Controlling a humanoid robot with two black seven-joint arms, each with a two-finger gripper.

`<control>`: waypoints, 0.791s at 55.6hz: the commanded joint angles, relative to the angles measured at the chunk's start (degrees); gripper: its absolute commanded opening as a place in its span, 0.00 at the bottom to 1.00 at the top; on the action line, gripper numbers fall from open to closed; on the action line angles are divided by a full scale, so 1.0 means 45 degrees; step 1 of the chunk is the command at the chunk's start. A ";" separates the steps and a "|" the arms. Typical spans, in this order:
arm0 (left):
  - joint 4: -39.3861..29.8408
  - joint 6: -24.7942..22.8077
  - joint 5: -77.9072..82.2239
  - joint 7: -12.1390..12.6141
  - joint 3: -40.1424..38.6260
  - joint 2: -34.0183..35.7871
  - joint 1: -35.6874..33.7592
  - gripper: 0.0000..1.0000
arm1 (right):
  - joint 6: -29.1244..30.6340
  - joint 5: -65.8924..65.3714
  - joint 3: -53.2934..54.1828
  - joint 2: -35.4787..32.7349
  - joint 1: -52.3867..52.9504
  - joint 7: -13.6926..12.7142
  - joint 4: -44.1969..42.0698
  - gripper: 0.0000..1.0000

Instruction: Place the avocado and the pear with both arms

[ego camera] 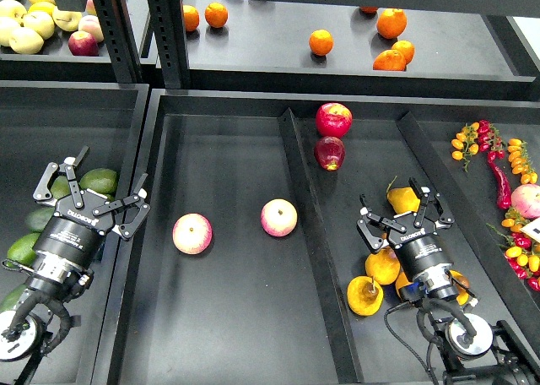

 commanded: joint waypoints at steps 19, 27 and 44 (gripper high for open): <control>-0.0020 0.0000 0.0001 -0.0013 0.0019 0.0000 0.0008 1.00 | 0.0001 0.0000 -0.0078 0.0000 -0.0001 -0.0001 0.0208 1.00; -0.0117 0.0011 0.0001 0.0006 0.0038 0.0000 0.0008 1.00 | 0.0001 0.0000 -0.0058 0.0000 -0.0001 -0.0001 0.0306 1.00; -0.0859 0.1808 0.0001 0.0006 0.0116 0.0000 -0.0011 1.00 | 0.0001 -0.0020 -0.0078 0.0000 -0.0001 0.0019 0.1477 1.00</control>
